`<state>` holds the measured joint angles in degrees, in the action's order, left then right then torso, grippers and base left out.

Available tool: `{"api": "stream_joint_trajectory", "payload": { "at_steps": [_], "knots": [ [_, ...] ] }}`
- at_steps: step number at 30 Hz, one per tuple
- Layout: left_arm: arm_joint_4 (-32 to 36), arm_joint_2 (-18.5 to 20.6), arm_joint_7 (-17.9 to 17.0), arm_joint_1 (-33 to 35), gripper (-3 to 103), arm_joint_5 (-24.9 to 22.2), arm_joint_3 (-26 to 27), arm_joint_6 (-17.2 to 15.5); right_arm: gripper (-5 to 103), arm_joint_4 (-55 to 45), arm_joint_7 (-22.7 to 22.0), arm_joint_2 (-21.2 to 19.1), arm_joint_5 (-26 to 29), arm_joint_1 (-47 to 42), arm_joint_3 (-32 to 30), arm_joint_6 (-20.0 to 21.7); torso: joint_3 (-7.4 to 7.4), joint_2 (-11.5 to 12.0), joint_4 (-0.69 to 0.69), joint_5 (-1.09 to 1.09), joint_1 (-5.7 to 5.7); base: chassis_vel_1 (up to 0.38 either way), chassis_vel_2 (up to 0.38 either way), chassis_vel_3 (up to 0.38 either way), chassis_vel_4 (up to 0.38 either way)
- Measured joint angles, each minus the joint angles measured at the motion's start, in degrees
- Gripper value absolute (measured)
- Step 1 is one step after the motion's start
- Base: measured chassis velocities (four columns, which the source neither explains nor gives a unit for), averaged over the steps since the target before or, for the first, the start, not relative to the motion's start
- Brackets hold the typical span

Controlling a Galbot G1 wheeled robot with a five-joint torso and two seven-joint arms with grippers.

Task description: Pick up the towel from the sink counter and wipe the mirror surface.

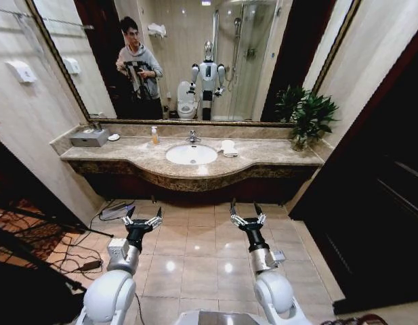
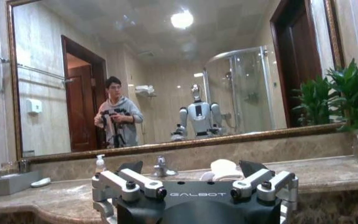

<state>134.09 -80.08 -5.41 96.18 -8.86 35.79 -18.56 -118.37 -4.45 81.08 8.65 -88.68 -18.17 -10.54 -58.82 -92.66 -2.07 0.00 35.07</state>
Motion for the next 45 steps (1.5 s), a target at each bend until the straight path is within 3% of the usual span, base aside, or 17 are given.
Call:
{"api": "stream_joint_trajectory", "payload": {
  "at_steps": [26, 38, 41, 44, 45],
  "knots": [
    [0.00, 0.00, 0.00, 0.01, 100, 0.00, 0.00, 0.00, 100, 0.25, 0.52, 0.85, -0.71, 0.02, -0.42, -0.73, 0.00, 0.00, 0.00, 0.00, -0.02, -0.069, 0.068, 0.073, -0.073],
    [0.00, 0.00, 0.00, -0.02, 100, 0.00, 0.01, 0.00, 100, 0.88, 0.03, 0.13, 0.19, 0.98, -1.25, -0.74, 0.00, 0.01, 0.02, 0.02, 0.01, -0.242, 0.255, 0.253, -0.265],
    [0.00, 0.00, 0.00, 0.01, 100, 0.00, 0.00, 0.00, 100, 1.47, -0.43, -0.15, 0.38, 1.91, -1.25, -0.72, 0.01, -0.01, -0.03, 0.02, -0.01, -0.343, 0.327, 0.351, -0.332],
    [0.00, 0.00, 0.01, -0.02, 100, 0.00, -0.01, 0.00, 100, 1.98, -0.67, -0.40, 0.49, 2.45, -1.22, -0.67, -0.02, 0.02, 0.05, -0.03, 0.03, -0.369, 0.381, 0.374, -0.359],
    [0.01, 0.00, 0.01, -0.01, 100, 0.00, -0.01, 0.00, 100, 2.18, -0.75, -0.53, 0.62, 2.76, -1.09, -0.61, -0.01, 0.01, 0.00, 0.04, 0.03, -0.387, 0.346, 0.349, -0.440]
  ]
}}
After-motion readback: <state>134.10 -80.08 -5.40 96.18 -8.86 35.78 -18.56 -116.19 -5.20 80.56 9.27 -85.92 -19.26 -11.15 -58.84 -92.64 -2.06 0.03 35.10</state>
